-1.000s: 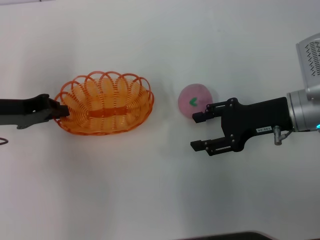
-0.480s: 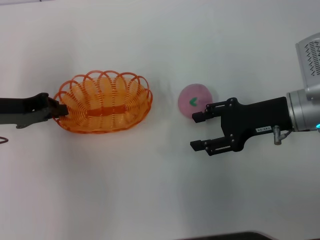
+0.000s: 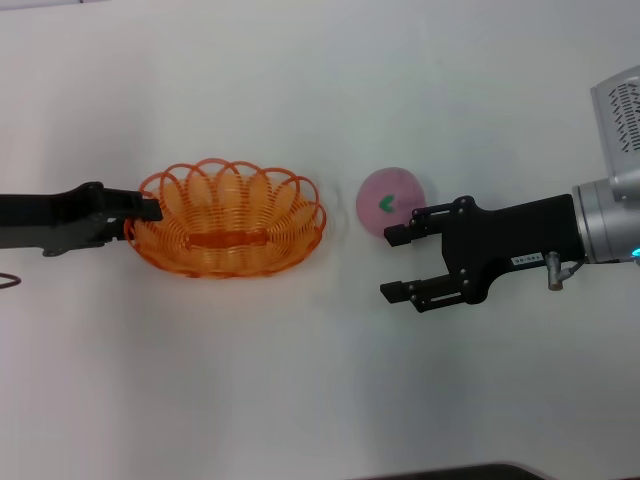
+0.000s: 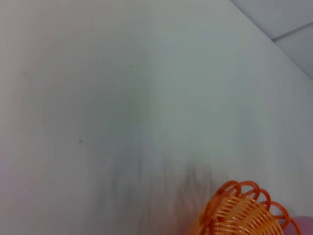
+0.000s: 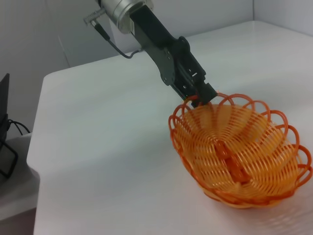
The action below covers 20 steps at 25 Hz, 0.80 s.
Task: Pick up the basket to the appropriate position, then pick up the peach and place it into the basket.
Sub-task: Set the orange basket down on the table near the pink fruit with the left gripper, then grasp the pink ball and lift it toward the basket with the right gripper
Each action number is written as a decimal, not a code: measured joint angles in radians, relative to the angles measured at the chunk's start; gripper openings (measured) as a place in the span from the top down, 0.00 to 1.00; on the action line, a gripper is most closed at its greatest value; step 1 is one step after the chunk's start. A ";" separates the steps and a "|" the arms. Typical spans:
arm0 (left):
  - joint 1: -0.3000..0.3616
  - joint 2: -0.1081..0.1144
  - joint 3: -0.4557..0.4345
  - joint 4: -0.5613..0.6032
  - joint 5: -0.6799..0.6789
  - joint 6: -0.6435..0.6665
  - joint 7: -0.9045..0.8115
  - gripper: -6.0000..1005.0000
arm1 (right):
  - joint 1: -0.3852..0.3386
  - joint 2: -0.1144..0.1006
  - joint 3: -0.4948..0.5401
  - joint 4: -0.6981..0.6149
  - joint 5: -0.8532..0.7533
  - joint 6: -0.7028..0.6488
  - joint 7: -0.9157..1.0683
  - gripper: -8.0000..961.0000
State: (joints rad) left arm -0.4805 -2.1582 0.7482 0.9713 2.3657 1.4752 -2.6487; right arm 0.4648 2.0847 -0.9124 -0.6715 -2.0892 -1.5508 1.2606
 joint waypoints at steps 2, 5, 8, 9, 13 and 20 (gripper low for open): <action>0.002 0.000 -0.001 -0.001 0.000 0.000 0.002 0.58 | 0.000 0.000 0.000 0.000 0.000 0.000 0.000 0.22; 0.005 0.000 -0.001 -0.003 0.004 -0.001 0.005 0.43 | 0.000 0.000 0.000 0.001 0.000 0.000 0.000 0.22; 0.007 0.001 -0.001 -0.003 0.005 -0.004 0.013 0.37 | 0.000 0.000 0.000 0.002 0.000 0.000 0.000 0.22; 0.008 0.003 -0.001 -0.003 0.006 -0.004 0.019 0.35 | 0.000 0.000 0.000 0.002 0.000 0.000 0.000 0.22; 0.008 0.019 -0.004 -0.004 0.007 0.003 0.060 0.26 | 0.003 0.000 -0.002 0.002 0.002 0.000 0.000 0.22; -0.002 0.058 -0.144 -0.049 -0.058 0.083 0.345 0.10 | 0.007 0.002 -0.002 0.009 0.002 0.000 -0.004 0.22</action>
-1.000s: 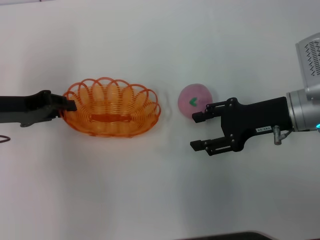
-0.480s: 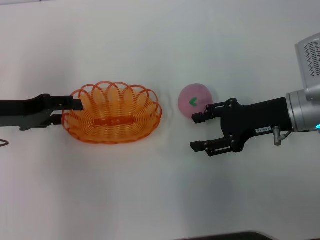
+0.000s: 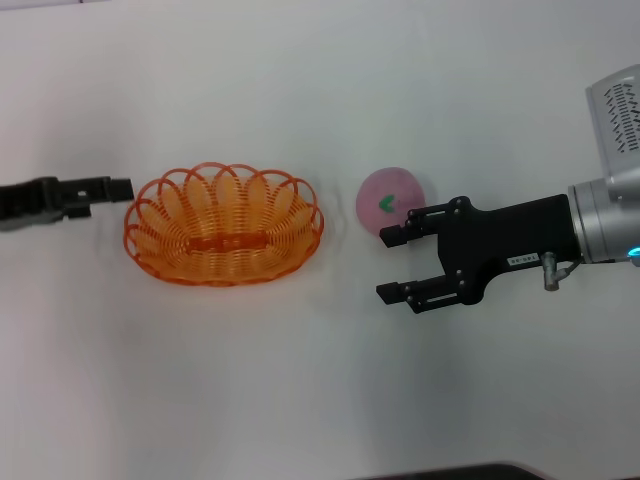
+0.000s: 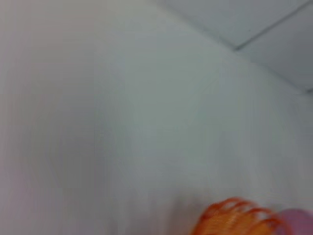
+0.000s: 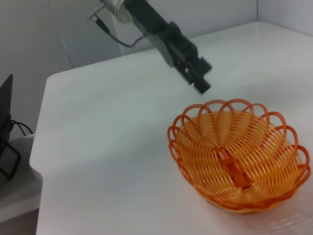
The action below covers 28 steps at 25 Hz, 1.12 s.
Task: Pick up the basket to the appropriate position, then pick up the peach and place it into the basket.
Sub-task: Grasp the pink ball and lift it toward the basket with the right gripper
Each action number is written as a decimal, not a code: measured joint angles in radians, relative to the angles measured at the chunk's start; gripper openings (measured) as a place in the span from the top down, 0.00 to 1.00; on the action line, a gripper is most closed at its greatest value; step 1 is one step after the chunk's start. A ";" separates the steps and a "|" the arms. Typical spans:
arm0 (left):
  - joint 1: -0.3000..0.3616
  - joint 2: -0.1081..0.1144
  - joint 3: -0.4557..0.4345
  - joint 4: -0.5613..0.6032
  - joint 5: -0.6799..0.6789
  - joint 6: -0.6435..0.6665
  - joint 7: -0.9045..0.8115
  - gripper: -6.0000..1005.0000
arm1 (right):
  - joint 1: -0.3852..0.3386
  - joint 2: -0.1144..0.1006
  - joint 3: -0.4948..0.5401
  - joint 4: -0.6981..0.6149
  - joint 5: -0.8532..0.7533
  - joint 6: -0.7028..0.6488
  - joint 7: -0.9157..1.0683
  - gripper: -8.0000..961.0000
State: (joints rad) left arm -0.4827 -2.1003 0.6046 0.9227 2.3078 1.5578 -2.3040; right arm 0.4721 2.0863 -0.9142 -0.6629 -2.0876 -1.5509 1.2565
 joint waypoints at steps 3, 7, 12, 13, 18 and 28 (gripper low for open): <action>0.002 0.010 -0.061 -0.050 -0.074 0.059 0.239 0.07 | 0.000 0.000 0.000 0.000 0.002 0.000 -0.001 0.22; 0.023 0.001 -0.061 -0.061 -0.095 0.102 0.543 0.07 | 0.002 0.000 0.000 0.000 0.003 0.000 -0.002 0.22; 0.059 -0.024 -0.073 -0.047 -0.126 0.104 0.749 0.08 | 0.007 0.000 0.000 0.000 0.002 0.000 0.004 0.22; 0.071 -0.027 -0.074 -0.045 -0.134 0.114 0.787 0.08 | 0.008 0.000 0.000 0.000 0.002 0.000 0.004 0.22; 0.138 -0.049 -0.077 -0.042 -0.155 0.164 0.951 0.08 | 0.009 0.000 0.000 0.000 0.003 -0.002 0.004 0.22; 0.257 -0.072 -0.078 -0.088 -0.133 0.190 1.153 0.08 | 0.012 0.000 0.000 0.000 0.004 -0.009 0.004 0.22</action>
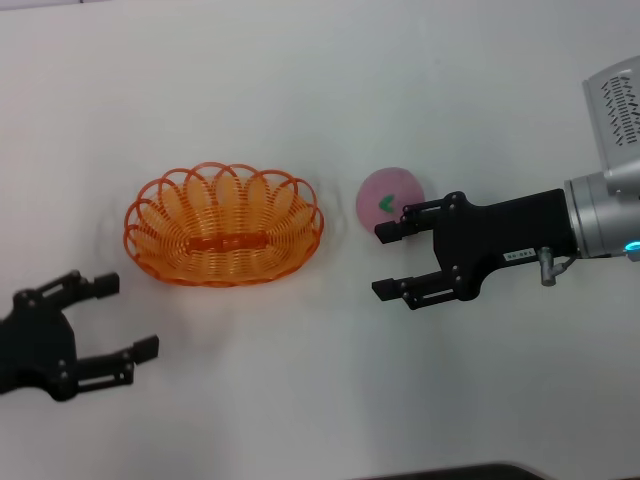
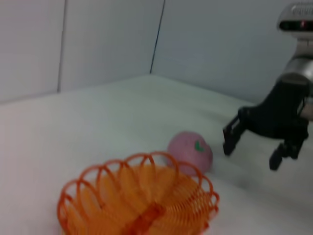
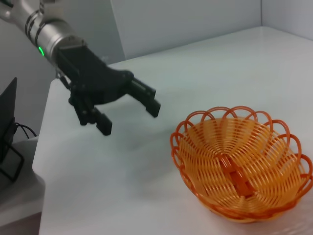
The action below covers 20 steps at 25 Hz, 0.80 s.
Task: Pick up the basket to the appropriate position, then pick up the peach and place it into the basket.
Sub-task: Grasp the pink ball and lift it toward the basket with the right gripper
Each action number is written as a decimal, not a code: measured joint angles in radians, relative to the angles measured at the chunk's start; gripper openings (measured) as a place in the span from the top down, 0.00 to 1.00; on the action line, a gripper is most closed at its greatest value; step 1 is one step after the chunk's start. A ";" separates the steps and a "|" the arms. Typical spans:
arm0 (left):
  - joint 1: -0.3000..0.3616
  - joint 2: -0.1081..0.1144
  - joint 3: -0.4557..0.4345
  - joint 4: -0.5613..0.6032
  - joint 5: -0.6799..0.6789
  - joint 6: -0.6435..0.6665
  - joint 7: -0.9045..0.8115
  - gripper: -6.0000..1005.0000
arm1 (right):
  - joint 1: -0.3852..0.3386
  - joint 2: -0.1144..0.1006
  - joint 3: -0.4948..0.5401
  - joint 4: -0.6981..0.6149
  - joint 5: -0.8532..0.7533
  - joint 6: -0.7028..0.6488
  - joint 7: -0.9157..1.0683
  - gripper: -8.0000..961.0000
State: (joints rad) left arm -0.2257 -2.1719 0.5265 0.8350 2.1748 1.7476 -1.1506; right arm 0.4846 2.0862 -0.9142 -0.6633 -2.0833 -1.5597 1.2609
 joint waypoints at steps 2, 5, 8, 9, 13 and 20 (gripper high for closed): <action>0.001 0.002 0.002 -0.021 0.019 -0.011 0.007 0.08 | 0.000 0.000 0.000 0.000 0.000 -0.002 0.000 0.22; 0.001 0.002 0.005 -0.031 0.034 -0.017 0.010 0.08 | -0.002 0.000 0.000 -0.004 0.000 -0.005 0.000 0.22; 0.002 0.002 0.003 -0.034 0.040 -0.024 0.010 0.08 | -0.005 0.000 0.003 -0.008 0.000 -0.014 0.002 0.22; 0.002 0.002 0.003 -0.034 0.040 -0.026 0.010 0.08 | -0.005 0.000 0.005 -0.008 0.000 -0.019 0.004 0.22; 0.001 0.002 0.002 -0.034 0.041 -0.029 0.007 0.08 | -0.005 -0.005 0.009 -0.036 0.000 -0.048 0.049 0.22; 0.000 0.001 0.003 -0.034 0.041 -0.030 0.005 0.08 | -0.004 -0.015 0.033 -0.179 -0.009 -0.129 0.251 0.22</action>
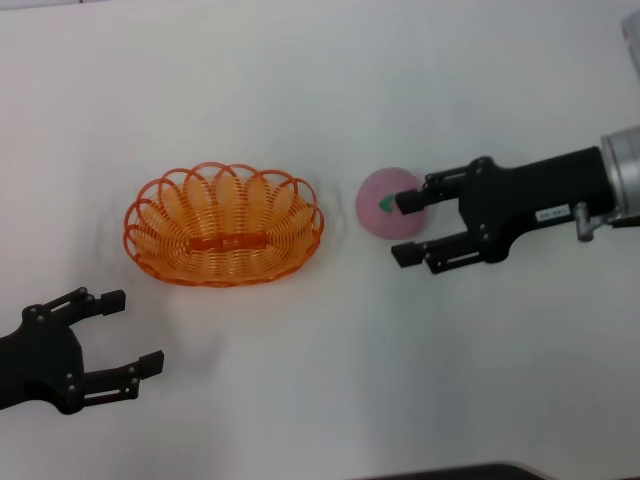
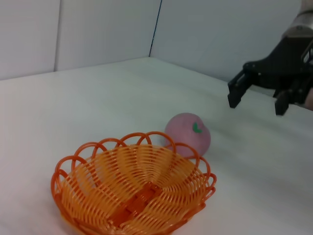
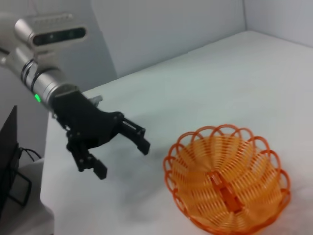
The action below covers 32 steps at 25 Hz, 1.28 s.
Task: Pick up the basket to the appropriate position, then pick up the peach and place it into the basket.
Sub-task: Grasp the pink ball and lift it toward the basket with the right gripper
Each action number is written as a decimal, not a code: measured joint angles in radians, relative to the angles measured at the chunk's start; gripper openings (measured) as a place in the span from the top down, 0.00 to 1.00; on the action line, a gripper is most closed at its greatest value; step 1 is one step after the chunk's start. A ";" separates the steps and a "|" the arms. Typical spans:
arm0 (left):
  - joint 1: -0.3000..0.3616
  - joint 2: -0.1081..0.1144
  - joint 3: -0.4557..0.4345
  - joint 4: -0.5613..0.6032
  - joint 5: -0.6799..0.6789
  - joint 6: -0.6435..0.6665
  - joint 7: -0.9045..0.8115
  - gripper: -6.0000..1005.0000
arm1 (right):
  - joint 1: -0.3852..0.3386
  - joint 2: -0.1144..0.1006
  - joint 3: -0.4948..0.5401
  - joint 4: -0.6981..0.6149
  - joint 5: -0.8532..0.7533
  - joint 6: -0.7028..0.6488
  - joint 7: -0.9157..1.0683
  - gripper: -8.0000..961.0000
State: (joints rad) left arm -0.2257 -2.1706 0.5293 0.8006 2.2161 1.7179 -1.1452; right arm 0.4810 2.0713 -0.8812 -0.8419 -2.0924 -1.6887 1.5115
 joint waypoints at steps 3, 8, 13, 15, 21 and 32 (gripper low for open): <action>-0.001 0.000 0.000 0.000 0.000 -0.002 0.000 0.08 | 0.008 -0.003 0.003 -0.061 -0.024 -0.009 0.083 0.22; 0.000 0.000 -0.001 -0.010 0.001 -0.014 0.000 0.08 | 0.094 -0.006 0.023 -0.164 -0.172 -0.035 0.284 0.22; -0.002 0.001 -0.002 -0.011 0.001 -0.014 -0.001 0.08 | 0.184 0.005 0.040 -0.198 -0.326 -0.042 0.383 0.22; -0.002 0.001 -0.002 -0.011 0.001 -0.015 -0.001 0.08 | 0.222 0.012 0.039 -0.211 -0.393 -0.042 0.413 0.22; -0.001 0.002 -0.002 -0.012 0.000 -0.018 -0.001 0.08 | 0.283 0.024 0.017 -0.218 -0.498 -0.020 0.462 0.22; -0.004 0.003 -0.002 -0.014 0.000 -0.024 -0.002 0.08 | 0.279 0.026 -0.061 -0.197 -0.501 0.049 0.480 0.07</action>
State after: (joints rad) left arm -0.2295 -2.1676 0.5277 0.7868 2.2165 1.6937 -1.1473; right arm 0.7597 2.0974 -0.9417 -1.0386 -2.5932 -1.6396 1.9913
